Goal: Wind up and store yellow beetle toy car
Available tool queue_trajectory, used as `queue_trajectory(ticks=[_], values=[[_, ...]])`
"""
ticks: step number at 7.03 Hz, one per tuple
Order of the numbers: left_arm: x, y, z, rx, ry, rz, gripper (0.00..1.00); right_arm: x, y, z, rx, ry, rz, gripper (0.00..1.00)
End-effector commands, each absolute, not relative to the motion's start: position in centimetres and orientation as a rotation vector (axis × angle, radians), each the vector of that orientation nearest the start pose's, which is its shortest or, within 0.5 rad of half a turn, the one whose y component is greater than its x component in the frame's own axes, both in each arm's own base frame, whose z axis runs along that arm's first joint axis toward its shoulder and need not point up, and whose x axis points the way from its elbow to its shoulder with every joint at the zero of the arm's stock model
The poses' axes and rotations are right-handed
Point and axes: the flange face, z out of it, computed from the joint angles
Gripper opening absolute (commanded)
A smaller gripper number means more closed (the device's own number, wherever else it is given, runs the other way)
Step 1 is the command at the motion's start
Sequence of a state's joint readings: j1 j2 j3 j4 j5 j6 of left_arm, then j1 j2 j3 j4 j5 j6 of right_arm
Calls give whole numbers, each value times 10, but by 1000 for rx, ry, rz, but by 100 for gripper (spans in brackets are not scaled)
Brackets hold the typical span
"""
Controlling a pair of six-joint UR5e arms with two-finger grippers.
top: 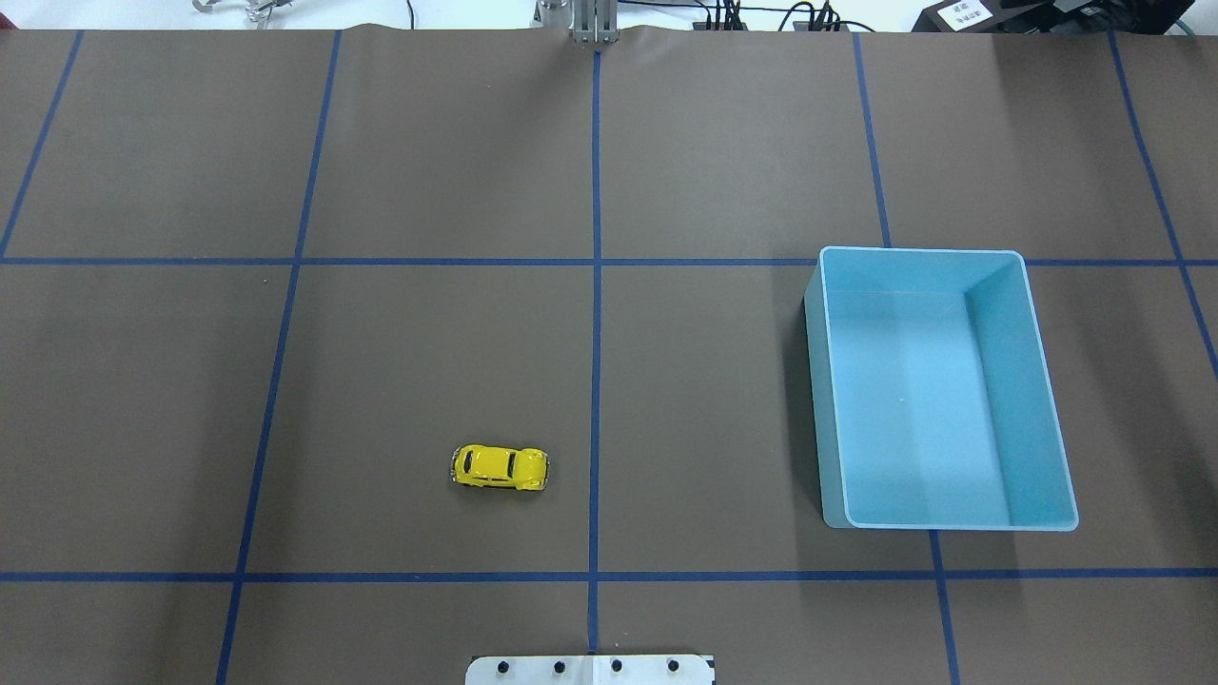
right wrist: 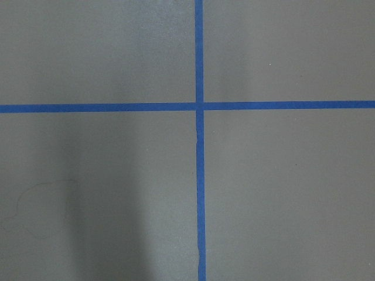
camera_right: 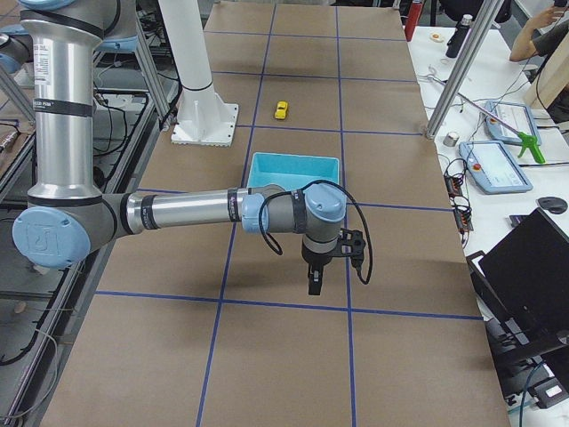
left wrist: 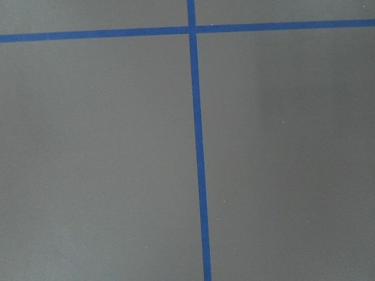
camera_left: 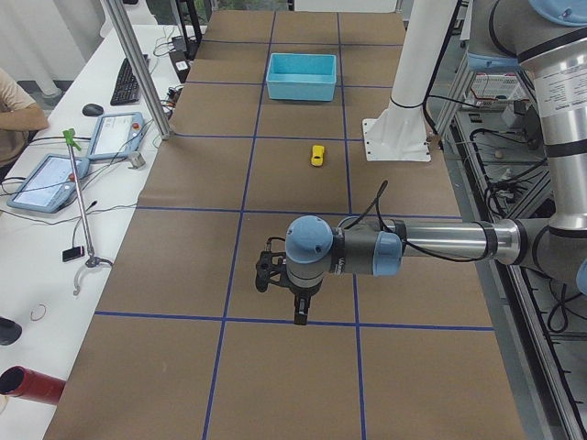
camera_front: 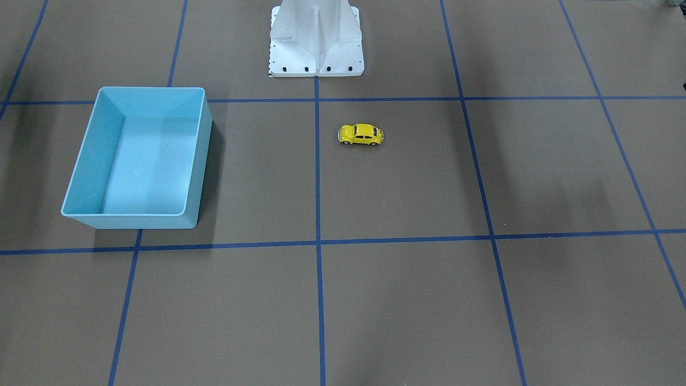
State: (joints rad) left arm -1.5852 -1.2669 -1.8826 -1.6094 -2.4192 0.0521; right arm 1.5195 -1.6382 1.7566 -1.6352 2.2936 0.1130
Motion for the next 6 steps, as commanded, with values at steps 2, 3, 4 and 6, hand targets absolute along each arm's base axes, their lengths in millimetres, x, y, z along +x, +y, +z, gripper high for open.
queue_trajectory(ticks=[2, 3, 4, 6], values=[[-62, -366, 622, 77, 848, 62, 100, 48, -464, 612, -11, -731, 50, 100], [-62, -368, 618, 84, 843, 66, 100, 48, -464, 611, -9, -732, 49, 100], [-58, -380, 608, 103, 843, 86, 100, 48, -465, 610, -8, -732, 49, 100], [-10, -406, 579, 118, 847, 226, 100, 48, -465, 612, -9, -730, 50, 100]])
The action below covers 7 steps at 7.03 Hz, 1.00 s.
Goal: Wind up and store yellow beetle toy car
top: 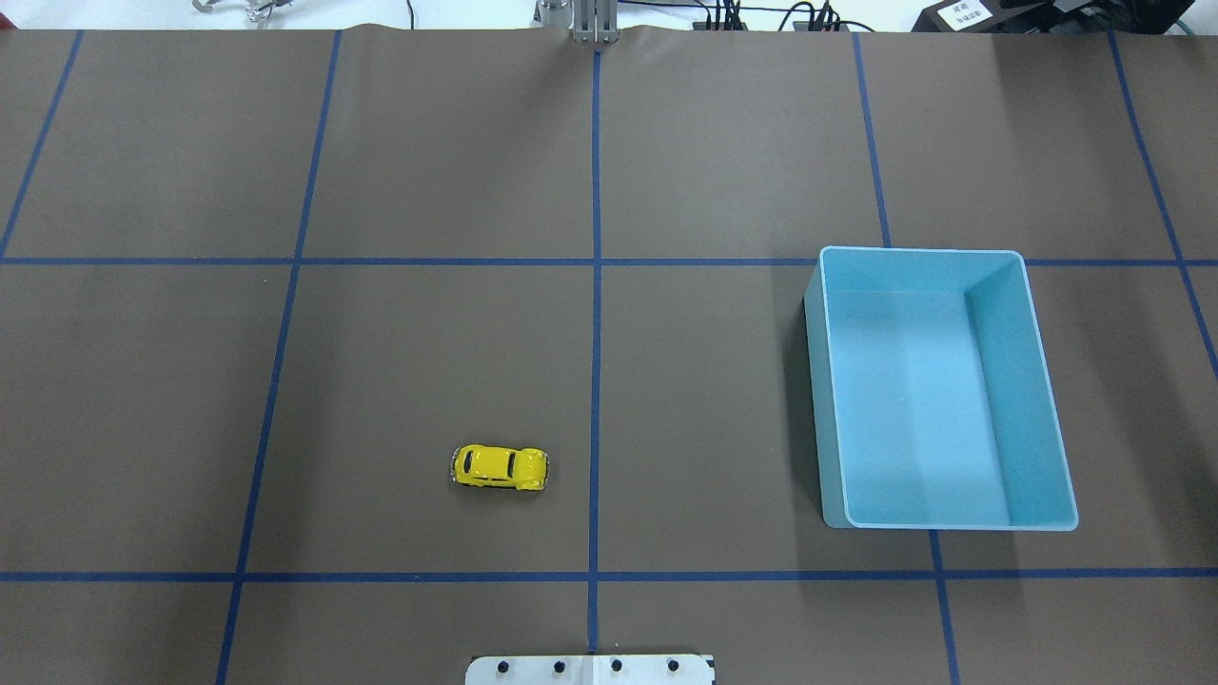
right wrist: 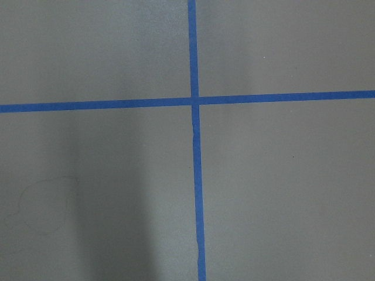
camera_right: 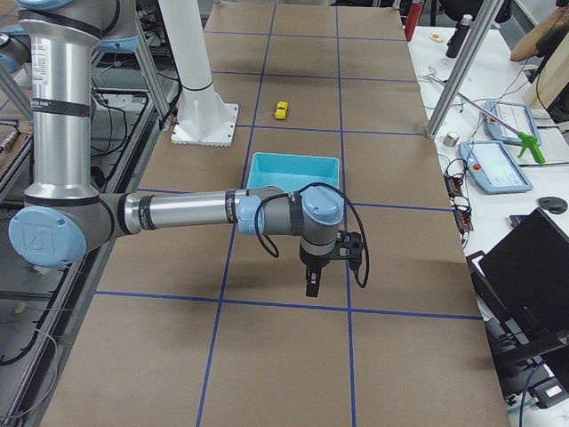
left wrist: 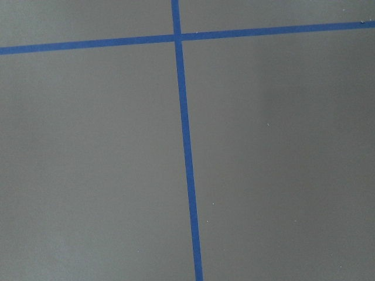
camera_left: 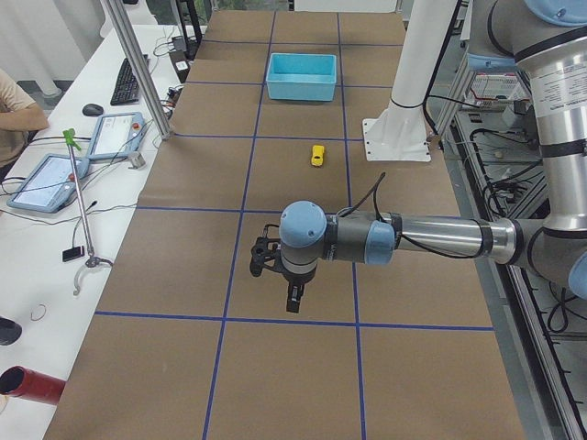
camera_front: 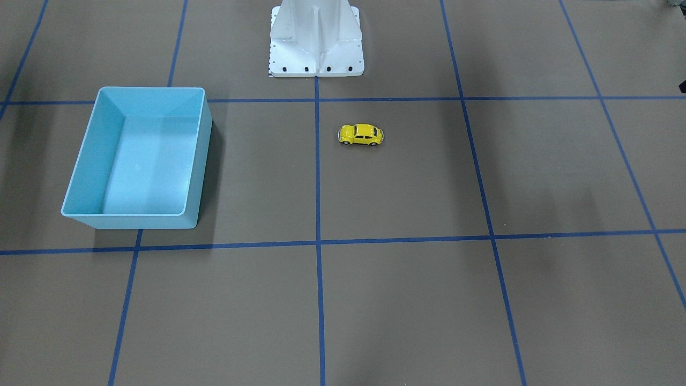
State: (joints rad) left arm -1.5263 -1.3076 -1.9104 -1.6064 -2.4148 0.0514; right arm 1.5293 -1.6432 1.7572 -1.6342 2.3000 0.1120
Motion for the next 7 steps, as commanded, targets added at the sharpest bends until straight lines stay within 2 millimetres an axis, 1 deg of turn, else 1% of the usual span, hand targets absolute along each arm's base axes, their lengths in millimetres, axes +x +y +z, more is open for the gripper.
queue_trajectory(ticks=[1, 2, 3, 4, 5, 6, 7], values=[[17, -425, 554, 150, 855, 307, 100, 47, -465, 612, -10, -730, 48, 100], [75, -447, 528, 156, 850, 437, 100, 48, -465, 611, -8, -730, 49, 100], [94, -460, 508, 183, 806, 478, 100, 48, -465, 611, -8, -730, 49, 100], [119, -472, 483, 219, 812, 542, 100, 48, -465, 611, -8, -730, 49, 100], [164, -467, 443, 271, 832, 657, 100, 48, -465, 611, -7, -730, 48, 100], [209, -459, 406, 337, 782, 755, 100, 48, -465, 611, -8, -730, 49, 100], [248, -458, 370, 389, 788, 837, 100, 48, -465, 611, -7, -730, 48, 100]])
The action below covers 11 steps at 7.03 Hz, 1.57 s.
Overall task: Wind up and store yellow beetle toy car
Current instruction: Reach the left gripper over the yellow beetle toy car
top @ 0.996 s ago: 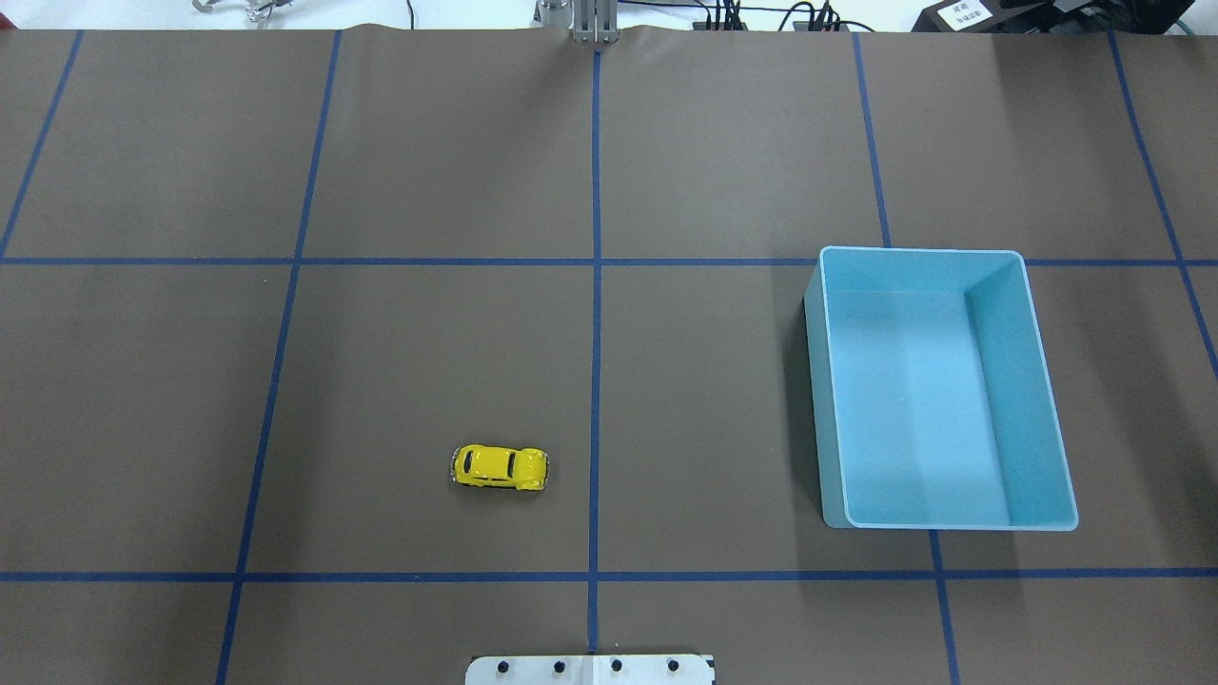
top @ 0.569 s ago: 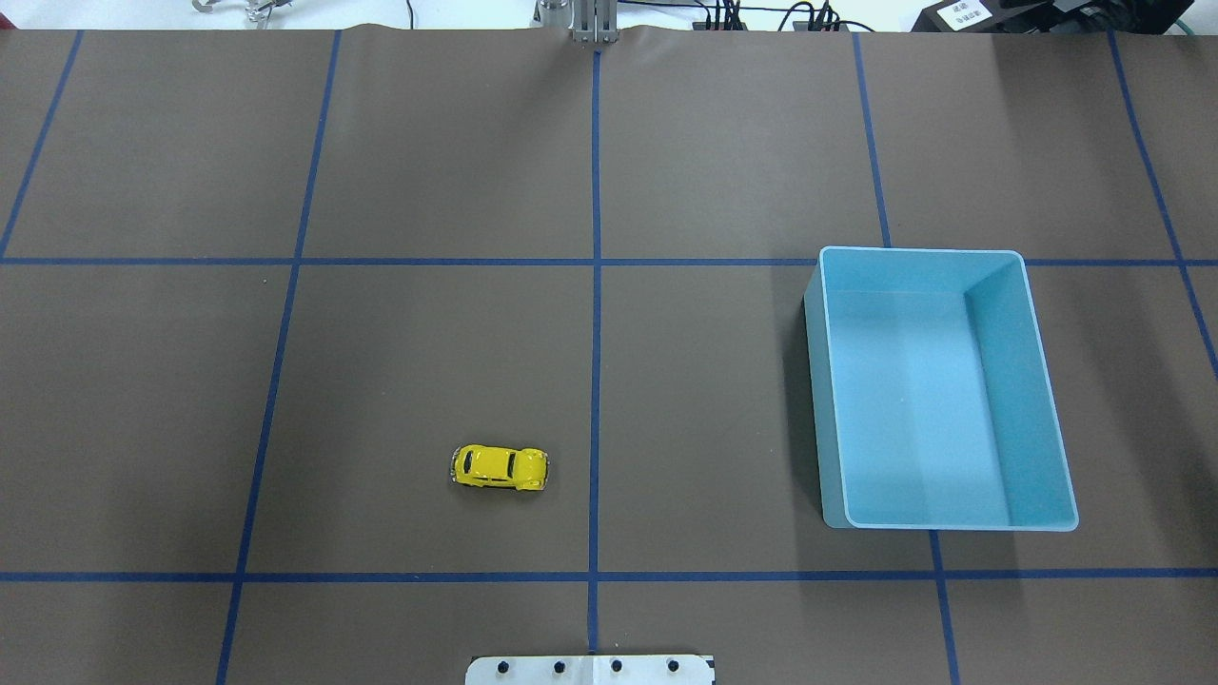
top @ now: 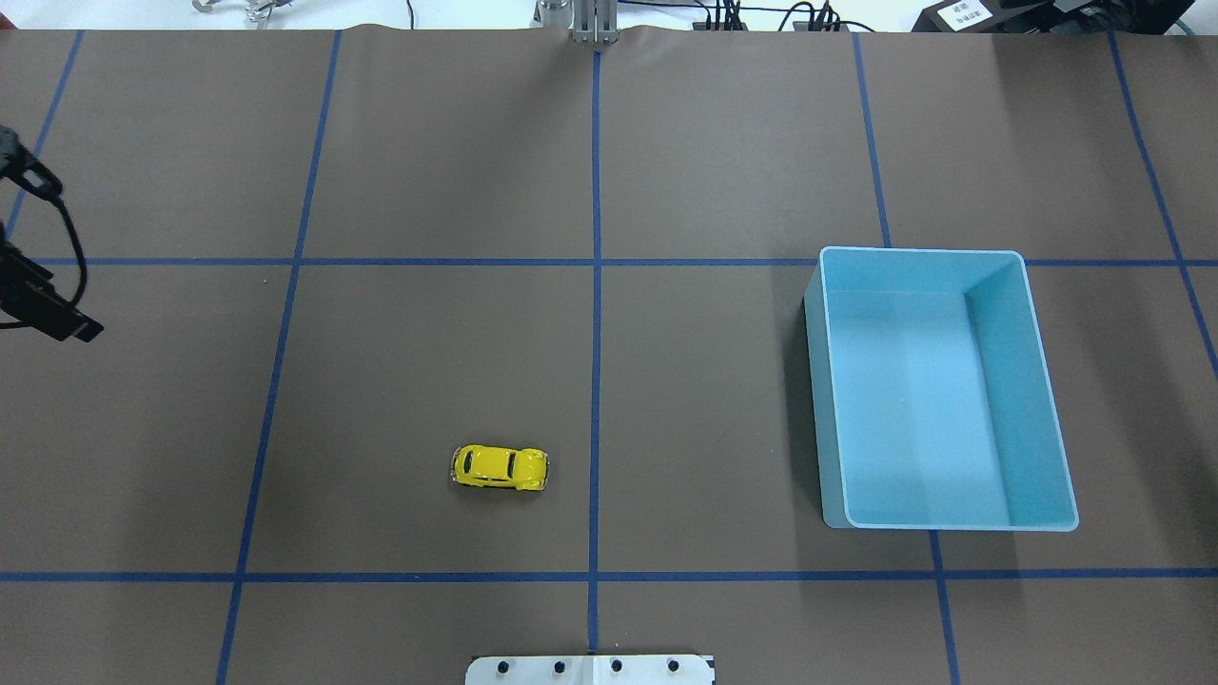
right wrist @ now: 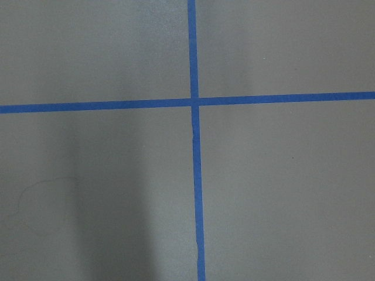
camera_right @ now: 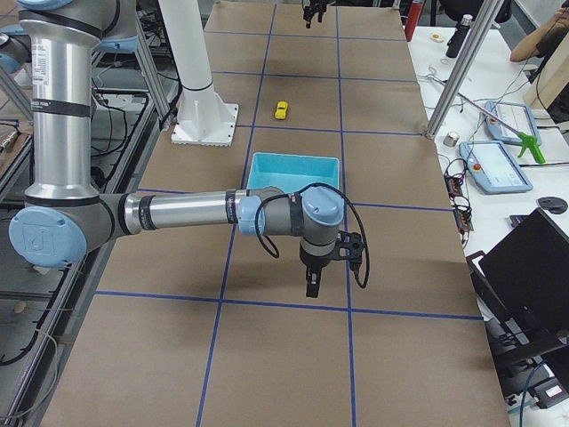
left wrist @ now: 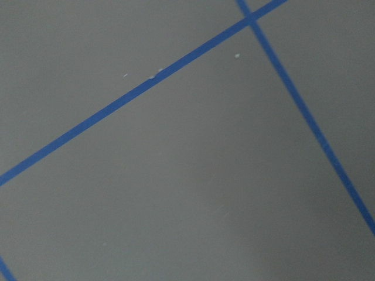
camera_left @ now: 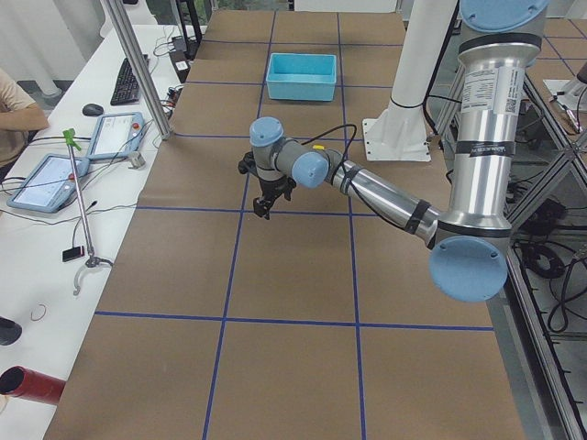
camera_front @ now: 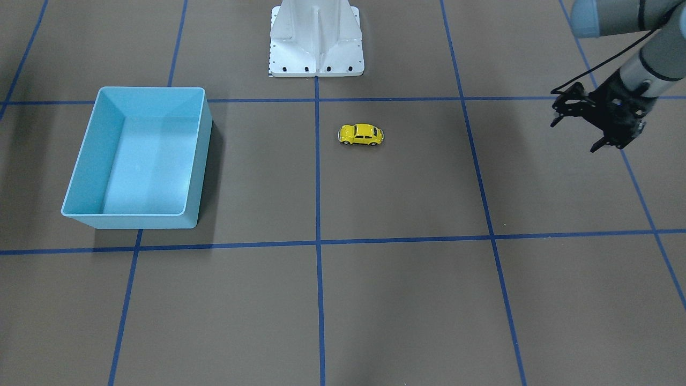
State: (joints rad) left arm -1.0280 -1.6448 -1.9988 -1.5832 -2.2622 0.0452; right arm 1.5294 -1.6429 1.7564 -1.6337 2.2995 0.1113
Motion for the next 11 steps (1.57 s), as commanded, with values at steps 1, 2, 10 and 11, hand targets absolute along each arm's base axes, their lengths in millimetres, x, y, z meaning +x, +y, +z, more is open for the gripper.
queue_trajectory(ticks=[1, 2, 10, 11], values=[[286, -443, 362, 396, 770, 910, 100, 48, -465, 611, -8, -732, 49, 100], [320, -431, 347, 439, 717, 971, 100, 48, -465, 610, -6, -732, 48, 100], [545, -415, 185, 365, 343, 1448, 100, 51, -464, 611, -4, -732, 55, 100], [570, -399, 186, 336, 353, 1485, 100, 51, -464, 611, -4, -732, 55, 100]])
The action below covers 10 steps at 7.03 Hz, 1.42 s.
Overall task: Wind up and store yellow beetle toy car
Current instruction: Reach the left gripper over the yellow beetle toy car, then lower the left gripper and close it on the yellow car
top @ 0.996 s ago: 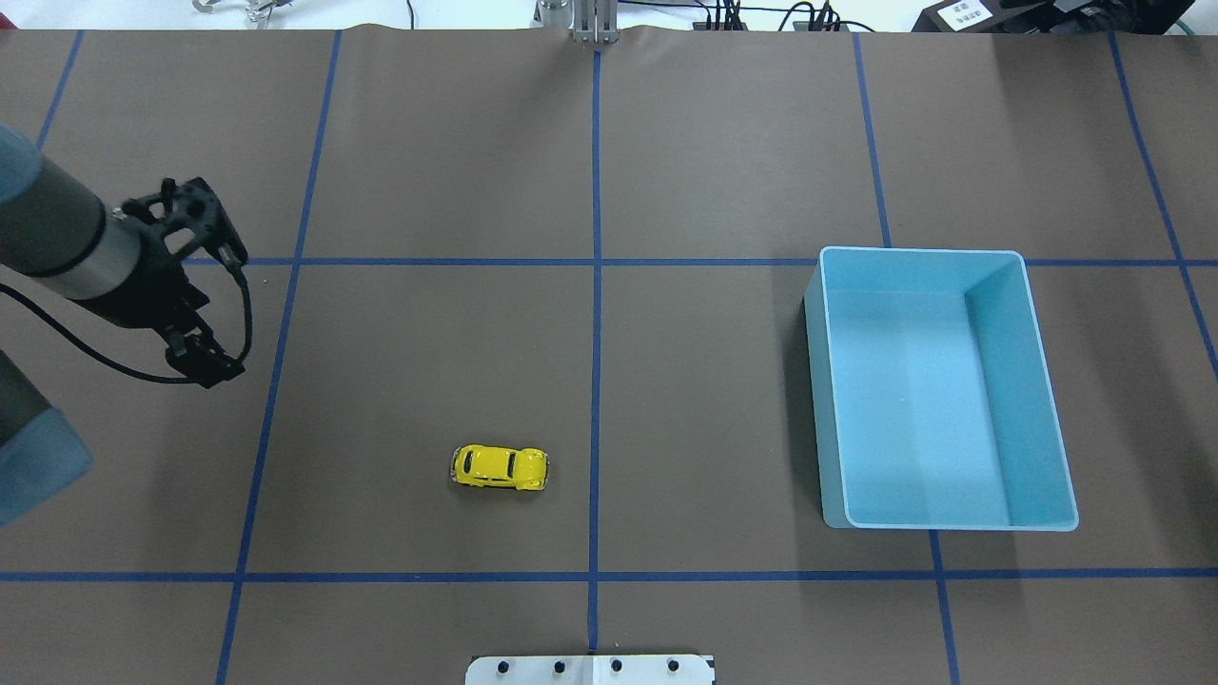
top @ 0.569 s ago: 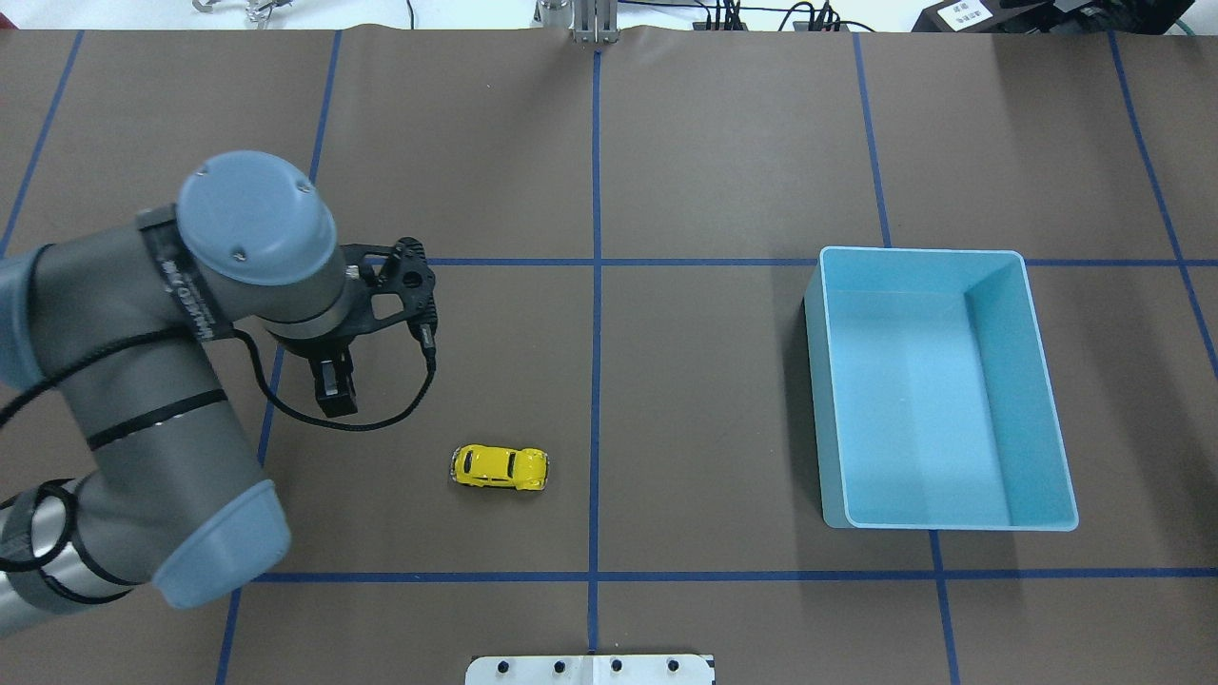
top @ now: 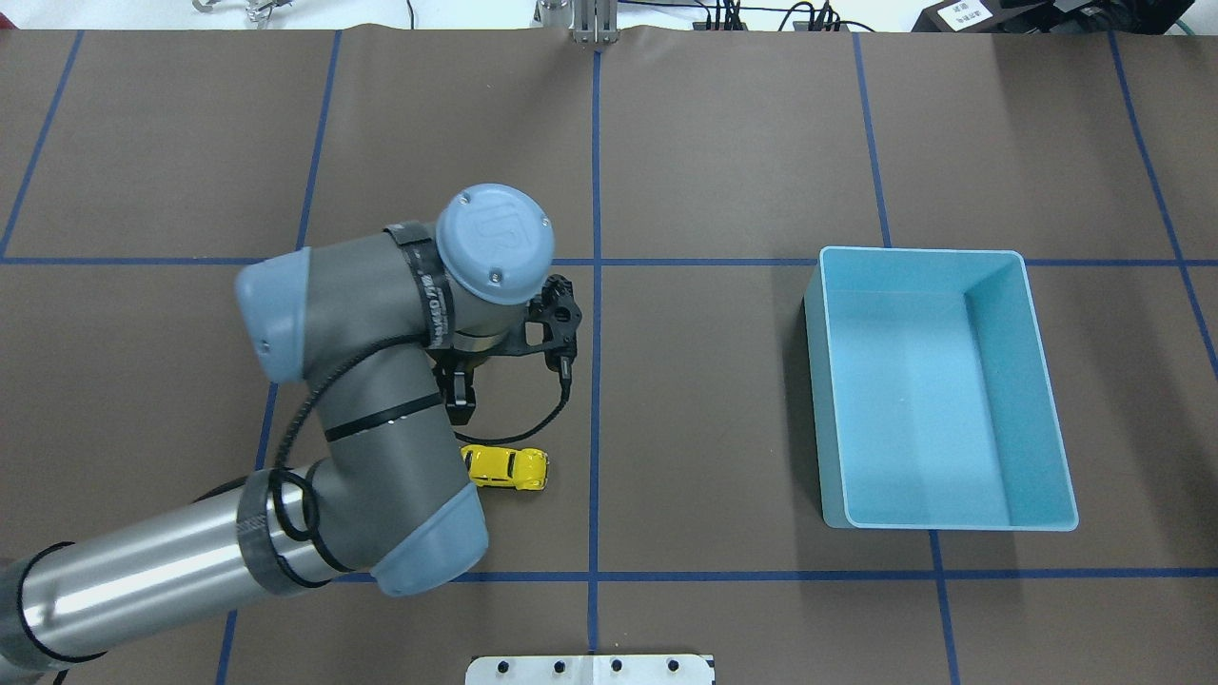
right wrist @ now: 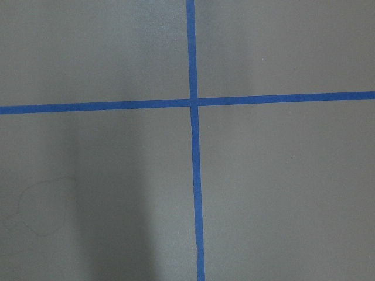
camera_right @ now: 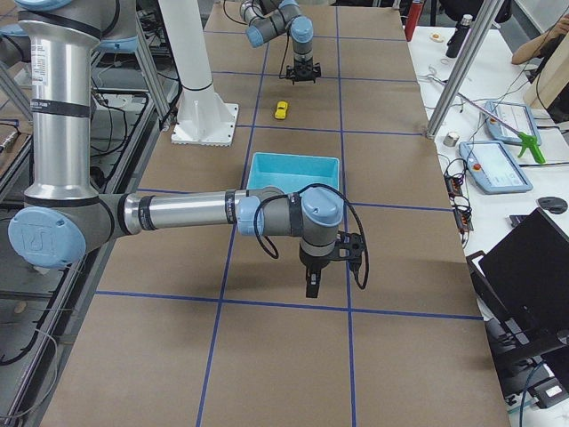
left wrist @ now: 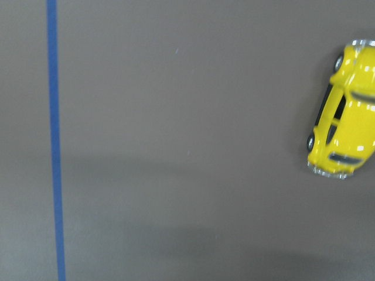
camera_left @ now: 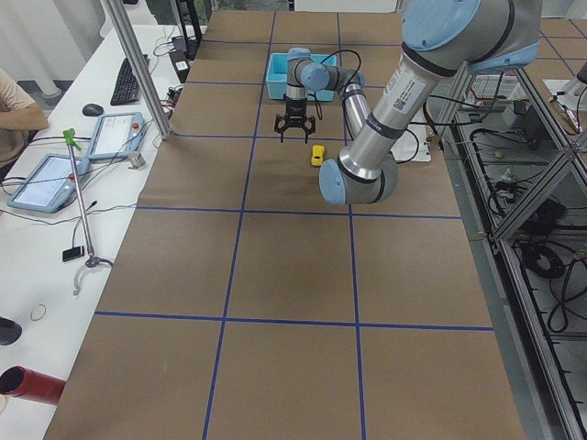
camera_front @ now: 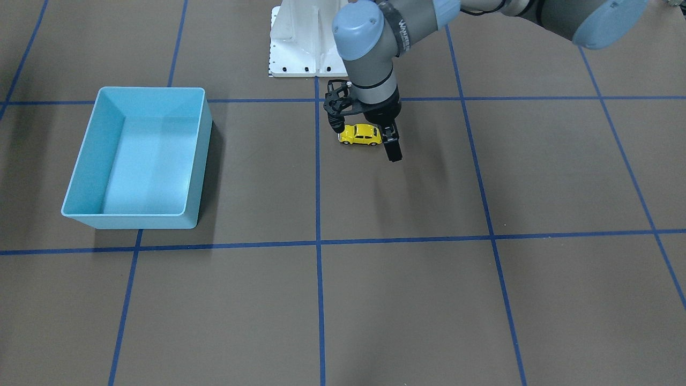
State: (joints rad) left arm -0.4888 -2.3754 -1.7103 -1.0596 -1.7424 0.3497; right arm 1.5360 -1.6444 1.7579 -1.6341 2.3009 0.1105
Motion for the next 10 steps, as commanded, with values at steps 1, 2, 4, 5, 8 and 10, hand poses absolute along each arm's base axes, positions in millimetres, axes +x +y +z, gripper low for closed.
queue_trajectory(ticks=[1, 2, 4, 5, 8, 10], values=[[595, -386, 178, 309, 363, 1483, 100, 51, -464, 611, -5, -732, 56, 100], [612, -377, 176, 278, 374, 1461, 100, 51, -464, 610, -3, -732, 54, 100], [641, -358, 169, 262, 364, 1481, 100, 51, -464, 610, -4, -733, 56, 100], [646, -353, 172, 265, 344, 1487, 100, 51, -464, 610, -3, -733, 54, 100], [650, -350, 181, 267, 303, 1501, 99, 52, -464, 610, -2, -732, 56, 100], [652, -346, 182, 266, 304, 1509, 98, 52, -464, 610, -3, -733, 57, 100]])
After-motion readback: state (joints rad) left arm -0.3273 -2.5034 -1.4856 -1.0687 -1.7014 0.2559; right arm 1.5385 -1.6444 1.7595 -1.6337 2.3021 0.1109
